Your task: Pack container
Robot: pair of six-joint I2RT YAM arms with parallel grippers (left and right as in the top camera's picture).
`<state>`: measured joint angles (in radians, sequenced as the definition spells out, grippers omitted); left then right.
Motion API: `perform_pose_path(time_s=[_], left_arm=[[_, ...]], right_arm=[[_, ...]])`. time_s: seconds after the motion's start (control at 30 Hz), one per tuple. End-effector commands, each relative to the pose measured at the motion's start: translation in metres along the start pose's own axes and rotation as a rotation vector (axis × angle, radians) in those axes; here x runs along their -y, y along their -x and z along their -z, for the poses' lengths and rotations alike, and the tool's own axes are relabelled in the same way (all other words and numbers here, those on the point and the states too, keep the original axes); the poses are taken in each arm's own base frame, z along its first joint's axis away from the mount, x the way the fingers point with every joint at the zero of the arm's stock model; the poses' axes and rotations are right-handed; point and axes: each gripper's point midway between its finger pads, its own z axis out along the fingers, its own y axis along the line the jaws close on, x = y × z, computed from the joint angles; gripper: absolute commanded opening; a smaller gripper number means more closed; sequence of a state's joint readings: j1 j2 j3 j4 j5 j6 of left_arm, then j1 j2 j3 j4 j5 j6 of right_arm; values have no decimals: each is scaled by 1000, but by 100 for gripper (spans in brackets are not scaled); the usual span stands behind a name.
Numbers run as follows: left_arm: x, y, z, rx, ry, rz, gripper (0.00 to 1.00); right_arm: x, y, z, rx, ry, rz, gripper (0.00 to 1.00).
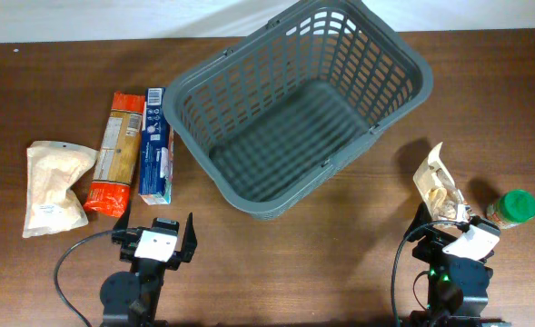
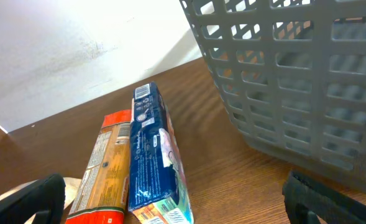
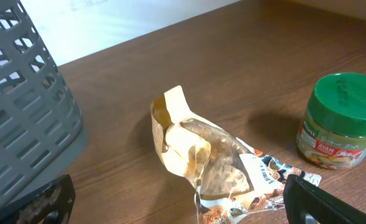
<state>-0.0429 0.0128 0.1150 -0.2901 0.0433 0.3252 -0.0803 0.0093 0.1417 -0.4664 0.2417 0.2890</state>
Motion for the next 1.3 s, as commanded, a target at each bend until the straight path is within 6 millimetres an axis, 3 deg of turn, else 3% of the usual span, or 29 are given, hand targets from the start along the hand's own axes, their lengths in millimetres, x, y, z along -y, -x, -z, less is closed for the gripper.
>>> perform_pose_path(time_s=[0.0, 0.2, 0.33, 0.47, 0.67, 0.83, 0.97, 1.03, 1.1, 1.17, 1.27], left_arm=[[0, -1, 0, 0, 0, -3, 99], [0, -1, 0, 1, 1, 2, 99], [-4, 11, 3, 28, 8, 120, 99], [-17, 50, 18, 111, 29, 171, 99], [-44, 95, 34, 83, 95, 174, 99], [-57, 134, 32, 1, 74, 175, 99], [-69, 170, 21, -74, 52, 176, 99], [-76, 191, 16, -102, 40, 177, 99], [-82, 215, 15, -101, 29, 177, 99], [-87, 236, 20, -73, 27, 177, 99], [-86, 264, 32, 4, -12, 183, 99]], right_arm=[[-2, 1, -1, 9, 12, -9, 99], [-2, -1, -1, 3, 11, -7, 99], [-2, -2, -1, -4, 12, -6, 99], [-17, 22, 11, 41, 88, -20, 99], [-39, 88, 48, 185, 198, -48, 99], [-42, 133, 84, 253, 211, -41, 99], [-48, 154, 99, 219, 218, -24, 99], [-54, 155, 106, 180, 250, -14, 99], [-57, 142, 107, 114, 272, -1, 99], [-68, 132, 110, 66, 341, 9, 99], [-88, 132, 121, 56, 465, 18, 99]])
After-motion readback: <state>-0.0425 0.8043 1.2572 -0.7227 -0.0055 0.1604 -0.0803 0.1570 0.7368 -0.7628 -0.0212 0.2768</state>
